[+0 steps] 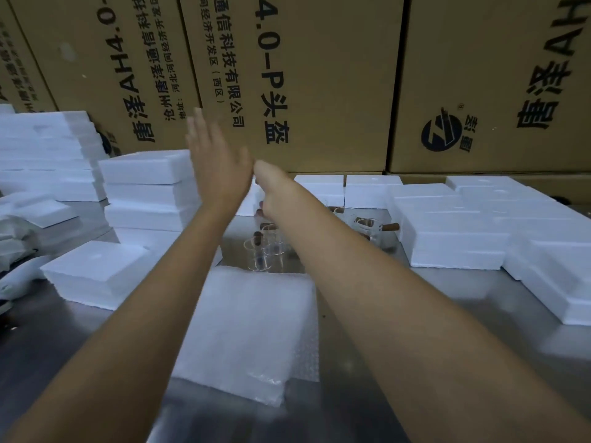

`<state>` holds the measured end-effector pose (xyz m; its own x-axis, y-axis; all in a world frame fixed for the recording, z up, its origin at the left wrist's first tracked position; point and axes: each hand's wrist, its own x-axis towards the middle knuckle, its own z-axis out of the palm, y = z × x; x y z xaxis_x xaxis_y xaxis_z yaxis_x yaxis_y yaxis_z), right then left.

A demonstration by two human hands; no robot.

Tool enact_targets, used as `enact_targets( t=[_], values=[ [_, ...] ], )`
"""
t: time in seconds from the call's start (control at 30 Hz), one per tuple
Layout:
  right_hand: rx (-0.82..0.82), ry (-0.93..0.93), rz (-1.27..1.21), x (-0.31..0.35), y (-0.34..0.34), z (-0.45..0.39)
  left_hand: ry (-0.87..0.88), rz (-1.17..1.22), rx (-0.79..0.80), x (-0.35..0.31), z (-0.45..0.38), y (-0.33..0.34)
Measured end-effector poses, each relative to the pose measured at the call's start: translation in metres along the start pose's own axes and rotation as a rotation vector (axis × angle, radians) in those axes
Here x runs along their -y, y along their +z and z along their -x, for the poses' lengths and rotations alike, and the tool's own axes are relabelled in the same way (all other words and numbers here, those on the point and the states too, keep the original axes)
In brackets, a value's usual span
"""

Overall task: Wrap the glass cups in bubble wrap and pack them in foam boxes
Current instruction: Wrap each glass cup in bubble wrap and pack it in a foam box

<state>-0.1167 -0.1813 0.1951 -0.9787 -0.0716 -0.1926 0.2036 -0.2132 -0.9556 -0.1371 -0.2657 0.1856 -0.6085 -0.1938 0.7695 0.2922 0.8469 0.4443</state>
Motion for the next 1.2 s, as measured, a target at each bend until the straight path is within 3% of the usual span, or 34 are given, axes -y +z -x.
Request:
enact_targets(
  t=[0.2, 0.4, 0.53, 0.63, 0.83, 1.2],
  values=[
    [-0.215, 0.004, 0.031, -0.002, -0.088, 0.001, -0.123, 0.244, 0.31, -0.06, 0.036, 0.063],
    [-0.572, -0.088, 0.544, -0.021, -0.2, -0.011, -0.5, 0.616, 0.637, -0.13, 0.081, 0.13],
    [-0.845, -0.317, 0.769, -0.048, -0.285, 0.003, -0.721, 0.775, 0.802, -0.172, 0.12, 0.169],
    [-0.951, -0.413, 0.866, -0.072, -0.332, 0.015, -0.778, 0.814, 0.782, -0.192, 0.145, 0.195],
    [-0.946, -0.47, 1.135, -0.09, -0.374, 0.012, -0.816, 0.867, 0.746, -0.212, 0.168, 0.224],
    [-0.869, -0.443, 1.052, -0.085, -0.368, 0.037, -0.8, 0.823, 0.708, -0.204, 0.176, 0.203]
  ],
)
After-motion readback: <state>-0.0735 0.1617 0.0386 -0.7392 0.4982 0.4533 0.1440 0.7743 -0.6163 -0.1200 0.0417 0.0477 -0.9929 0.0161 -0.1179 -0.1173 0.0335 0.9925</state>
